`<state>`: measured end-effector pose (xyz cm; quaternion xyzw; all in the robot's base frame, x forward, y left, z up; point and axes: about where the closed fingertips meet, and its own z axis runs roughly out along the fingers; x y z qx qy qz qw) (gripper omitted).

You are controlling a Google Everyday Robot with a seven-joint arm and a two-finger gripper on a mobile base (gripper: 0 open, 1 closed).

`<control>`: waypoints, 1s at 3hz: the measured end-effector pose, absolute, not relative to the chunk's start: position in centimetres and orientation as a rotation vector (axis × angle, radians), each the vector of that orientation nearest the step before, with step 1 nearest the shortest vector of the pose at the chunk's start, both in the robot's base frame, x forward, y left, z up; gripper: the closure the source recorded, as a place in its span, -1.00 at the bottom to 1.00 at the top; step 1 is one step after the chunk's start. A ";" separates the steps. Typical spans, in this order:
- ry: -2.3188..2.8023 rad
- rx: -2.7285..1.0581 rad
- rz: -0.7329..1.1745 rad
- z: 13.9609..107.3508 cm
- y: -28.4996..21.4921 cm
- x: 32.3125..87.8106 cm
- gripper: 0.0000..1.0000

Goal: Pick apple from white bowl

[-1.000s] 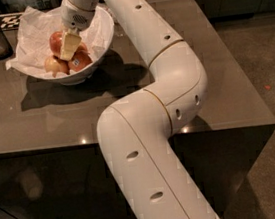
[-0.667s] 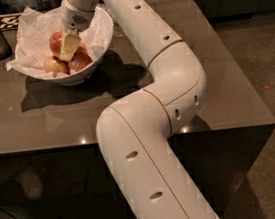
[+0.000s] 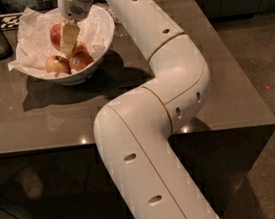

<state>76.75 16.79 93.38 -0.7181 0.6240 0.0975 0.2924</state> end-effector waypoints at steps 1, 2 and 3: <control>1.698 -1.907 0.138 95.6 16.7 76.7 1.00; 1.714 -1.920 0.056 97.3 16.9 76.0 1.00; 1.690 -1.943 -0.018 99.7 17.6 75.0 1.00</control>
Offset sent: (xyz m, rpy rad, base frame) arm -0.0658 -0.0074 0.0381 -0.1916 -0.1161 -0.0903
